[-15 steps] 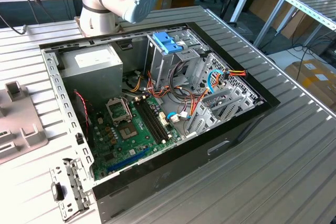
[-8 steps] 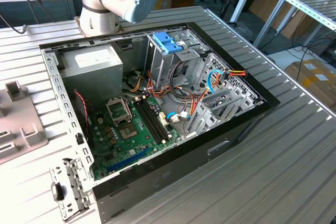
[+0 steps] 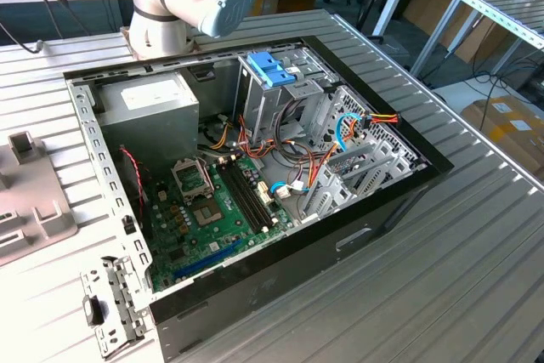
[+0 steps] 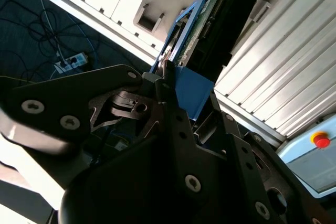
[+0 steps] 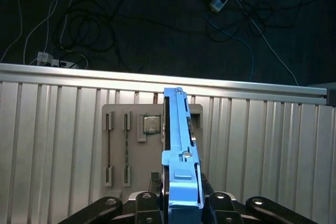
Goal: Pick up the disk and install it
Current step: 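Pick up the disk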
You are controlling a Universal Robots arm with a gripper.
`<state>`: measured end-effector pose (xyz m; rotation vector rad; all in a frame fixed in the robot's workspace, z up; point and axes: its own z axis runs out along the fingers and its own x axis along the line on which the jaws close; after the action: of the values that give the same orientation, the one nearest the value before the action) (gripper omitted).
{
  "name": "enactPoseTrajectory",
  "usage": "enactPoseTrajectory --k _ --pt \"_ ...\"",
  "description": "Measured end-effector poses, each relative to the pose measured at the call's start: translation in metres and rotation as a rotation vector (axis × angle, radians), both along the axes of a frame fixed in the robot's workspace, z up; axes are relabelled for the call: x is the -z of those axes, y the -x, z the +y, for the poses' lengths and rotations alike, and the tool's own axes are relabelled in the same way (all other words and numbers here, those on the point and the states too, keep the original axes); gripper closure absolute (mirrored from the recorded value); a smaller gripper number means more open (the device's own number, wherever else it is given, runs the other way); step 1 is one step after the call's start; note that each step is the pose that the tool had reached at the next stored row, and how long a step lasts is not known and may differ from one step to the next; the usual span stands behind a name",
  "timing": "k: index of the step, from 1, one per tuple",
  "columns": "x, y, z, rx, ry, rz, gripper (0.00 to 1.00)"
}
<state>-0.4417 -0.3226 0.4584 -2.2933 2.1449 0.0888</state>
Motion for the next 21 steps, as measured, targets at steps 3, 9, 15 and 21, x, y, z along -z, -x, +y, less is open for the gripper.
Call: enactPoseTrajectory --k 3,9,15,21 --pt "-0.0018 0.0 0.0 0.0 0.0 0.0 0.63" --pt "-0.0064 0.0 0.0 0.0 0.0 0.0 0.63" --pt "-0.0109 0.0 0.0 0.0 0.0 0.0 0.63" --pt "-0.0164 0.0 0.0 0.0 0.0 0.0 0.63"
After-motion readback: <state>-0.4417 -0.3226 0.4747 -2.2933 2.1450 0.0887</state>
